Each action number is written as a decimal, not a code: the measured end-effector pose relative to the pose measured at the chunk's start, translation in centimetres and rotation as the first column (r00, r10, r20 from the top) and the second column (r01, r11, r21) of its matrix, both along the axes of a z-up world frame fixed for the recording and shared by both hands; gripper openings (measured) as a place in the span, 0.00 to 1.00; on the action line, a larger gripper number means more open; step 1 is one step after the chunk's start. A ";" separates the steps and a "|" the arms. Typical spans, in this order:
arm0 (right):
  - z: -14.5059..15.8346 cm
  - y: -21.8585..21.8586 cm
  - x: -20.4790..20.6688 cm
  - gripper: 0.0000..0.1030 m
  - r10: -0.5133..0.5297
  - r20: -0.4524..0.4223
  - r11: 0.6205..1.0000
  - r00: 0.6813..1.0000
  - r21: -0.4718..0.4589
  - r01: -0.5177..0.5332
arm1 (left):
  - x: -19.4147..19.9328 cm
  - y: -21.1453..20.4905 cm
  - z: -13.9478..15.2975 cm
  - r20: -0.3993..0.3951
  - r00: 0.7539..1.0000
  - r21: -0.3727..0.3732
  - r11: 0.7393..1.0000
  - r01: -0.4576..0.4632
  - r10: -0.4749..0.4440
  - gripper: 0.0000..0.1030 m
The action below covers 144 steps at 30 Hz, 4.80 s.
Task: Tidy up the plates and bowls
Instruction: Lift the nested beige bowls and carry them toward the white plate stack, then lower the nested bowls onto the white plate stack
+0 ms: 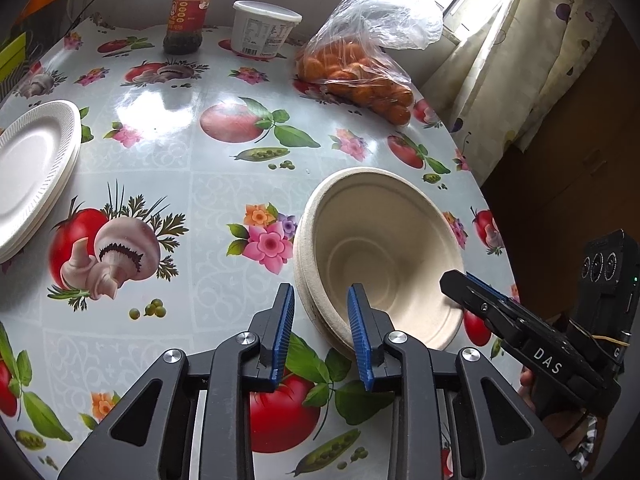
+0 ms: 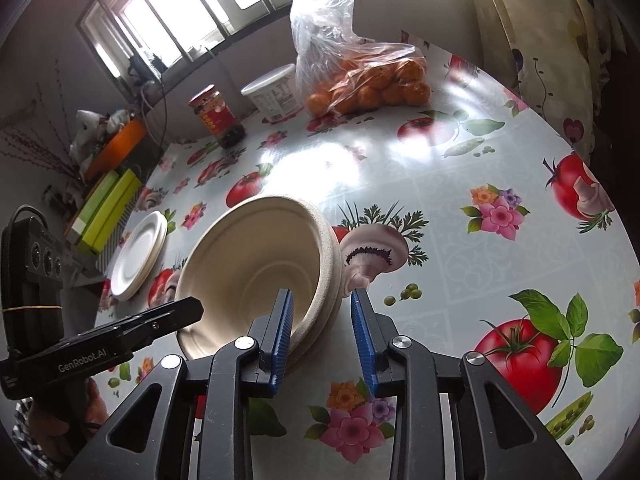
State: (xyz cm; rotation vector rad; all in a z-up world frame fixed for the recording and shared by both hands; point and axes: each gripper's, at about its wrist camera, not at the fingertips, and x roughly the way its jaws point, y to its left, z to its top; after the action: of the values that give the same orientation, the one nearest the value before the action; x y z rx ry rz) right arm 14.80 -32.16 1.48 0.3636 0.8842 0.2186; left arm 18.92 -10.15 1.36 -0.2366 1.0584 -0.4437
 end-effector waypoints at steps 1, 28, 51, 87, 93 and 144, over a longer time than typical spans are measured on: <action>0.0 0.0 0.0 0.25 0.000 0.000 1.000 1.000 -0.001 0.000 | 0.0 0.0 0.0 0.002 1.000 0.001 1.000 0.001 -0.001 0.26; 0.0 0.1 0.2 0.18 -0.012 -0.007 1.000 1.000 -0.023 0.012 | -0.1 -0.3 0.1 0.007 1.000 0.034 0.999 -0.003 0.003 0.24; 2.0 1.1 0.2 0.18 -0.012 0.011 1.000 1.000 -0.023 0.012 | -0.5 0.7 2.0 0.044 0.999 0.034 0.999 -0.014 0.013 0.24; 4.3 8.6 2.5 0.18 0.104 0.027 0.994 0.994 -0.035 -0.103 | -0.5 7.3 4.2 0.080 0.989 0.052 0.990 -0.129 0.125 0.24; 4.5 10.3 3.1 0.18 0.132 0.024 0.991 0.991 -0.037 -0.131 | -0.2 9.0 4.5 0.083 0.985 0.050 0.986 -0.157 0.152 0.24; 6.1 29.0 9.6 0.18 0.367 -0.011 0.930 0.930 -0.014 -0.367 | 1.9 25.9 6.7 0.121 0.912 0.119 0.906 -0.406 0.393 0.24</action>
State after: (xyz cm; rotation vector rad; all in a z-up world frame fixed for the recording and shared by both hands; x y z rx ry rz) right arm 24.44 -3.15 7.54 0.1807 0.9575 0.5570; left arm 20.80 15.77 8.09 -0.2959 0.9139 -0.0073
